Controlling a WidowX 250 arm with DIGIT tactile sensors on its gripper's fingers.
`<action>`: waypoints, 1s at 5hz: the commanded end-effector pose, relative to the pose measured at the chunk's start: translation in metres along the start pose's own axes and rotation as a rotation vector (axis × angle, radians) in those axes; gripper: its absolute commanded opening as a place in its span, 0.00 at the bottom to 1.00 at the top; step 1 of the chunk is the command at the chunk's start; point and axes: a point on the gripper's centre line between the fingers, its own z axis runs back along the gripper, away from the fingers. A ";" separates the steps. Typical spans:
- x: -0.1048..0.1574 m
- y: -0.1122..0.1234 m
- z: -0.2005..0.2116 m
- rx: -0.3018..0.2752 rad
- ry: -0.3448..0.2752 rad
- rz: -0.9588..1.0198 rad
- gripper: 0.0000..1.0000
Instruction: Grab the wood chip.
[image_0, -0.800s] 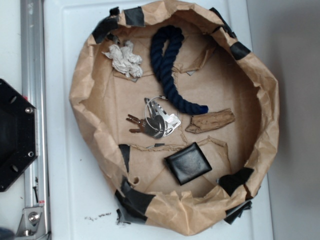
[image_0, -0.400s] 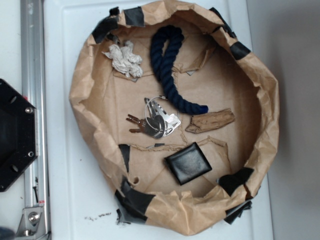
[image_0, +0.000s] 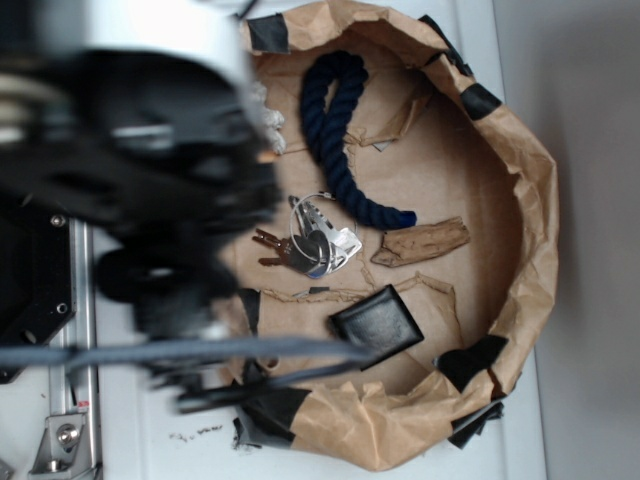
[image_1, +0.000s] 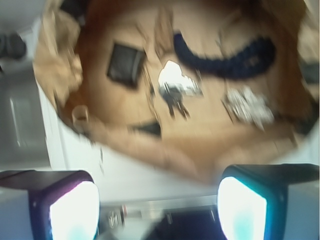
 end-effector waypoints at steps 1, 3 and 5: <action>0.098 0.014 -0.056 0.028 -0.150 -0.070 1.00; 0.129 0.011 -0.118 -0.003 -0.177 -0.166 1.00; 0.105 -0.029 -0.152 -0.036 0.001 -0.321 1.00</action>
